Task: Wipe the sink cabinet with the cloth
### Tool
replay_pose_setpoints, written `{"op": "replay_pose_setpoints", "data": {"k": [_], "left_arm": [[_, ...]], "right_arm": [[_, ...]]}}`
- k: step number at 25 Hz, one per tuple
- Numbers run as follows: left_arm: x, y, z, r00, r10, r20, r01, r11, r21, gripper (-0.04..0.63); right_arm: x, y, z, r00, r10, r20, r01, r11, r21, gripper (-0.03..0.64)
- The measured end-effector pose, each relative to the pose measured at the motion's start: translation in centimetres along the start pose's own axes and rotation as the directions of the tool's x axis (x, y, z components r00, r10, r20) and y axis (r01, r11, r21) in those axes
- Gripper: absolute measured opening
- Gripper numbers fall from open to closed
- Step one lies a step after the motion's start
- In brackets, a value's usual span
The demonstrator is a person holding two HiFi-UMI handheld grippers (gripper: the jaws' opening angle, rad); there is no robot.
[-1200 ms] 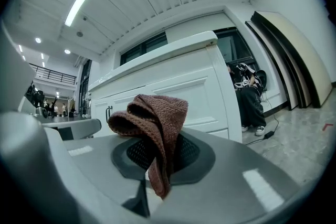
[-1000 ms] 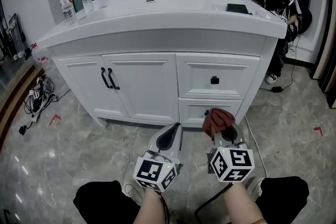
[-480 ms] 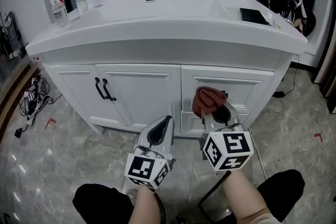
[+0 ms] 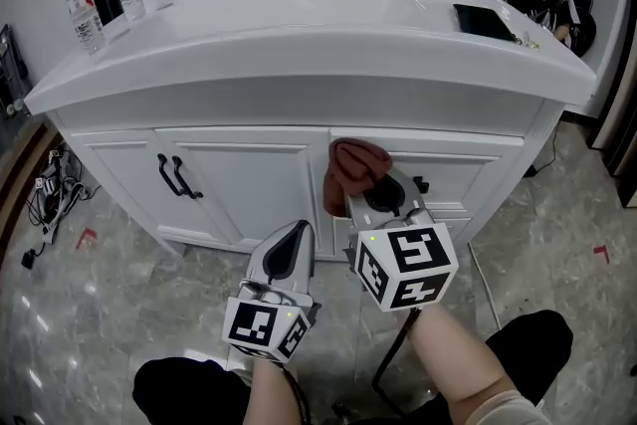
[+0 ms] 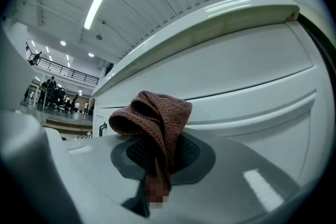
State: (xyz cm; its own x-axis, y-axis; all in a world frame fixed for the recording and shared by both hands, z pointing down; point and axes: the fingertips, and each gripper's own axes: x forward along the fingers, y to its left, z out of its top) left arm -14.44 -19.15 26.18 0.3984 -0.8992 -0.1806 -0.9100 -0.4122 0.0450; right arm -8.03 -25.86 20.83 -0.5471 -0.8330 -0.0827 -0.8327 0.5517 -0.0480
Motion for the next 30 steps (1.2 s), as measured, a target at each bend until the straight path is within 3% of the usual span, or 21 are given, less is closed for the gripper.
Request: {"op": "replay_pose_setpoints", "data": {"k": [6,16,25,30], "left_arm": [[0.6,-0.7,-0.2,0.999,-0.034,0.009,0.034,0.999,-0.015,0.000],[2.8,-4.5,-0.5,0.993,-0.117,-0.004,0.117,0.993,-0.029,0.000],[3.5,-8.0,-2.0,0.987,-0.158,-0.026,0.156,0.986,-0.061,0.000],[3.8,-10.0,-2.6,0.978,-0.202,-0.046,0.200,0.979,-0.038,0.000]], "right_arm": [[-0.9,-1.7,0.0,1.000,-0.012,-0.002,0.012,1.000,0.008,0.087],[-4.5,-7.2,0.8,0.992,-0.126,0.008,0.126,0.992,-0.001,0.087],[-8.5,-13.1,1.5,0.966,-0.257,0.031,0.258,0.966,-0.012,0.089],[-10.6,-16.2,1.7,0.946,-0.323,0.027,0.323,0.946,-0.008,0.087]]}}
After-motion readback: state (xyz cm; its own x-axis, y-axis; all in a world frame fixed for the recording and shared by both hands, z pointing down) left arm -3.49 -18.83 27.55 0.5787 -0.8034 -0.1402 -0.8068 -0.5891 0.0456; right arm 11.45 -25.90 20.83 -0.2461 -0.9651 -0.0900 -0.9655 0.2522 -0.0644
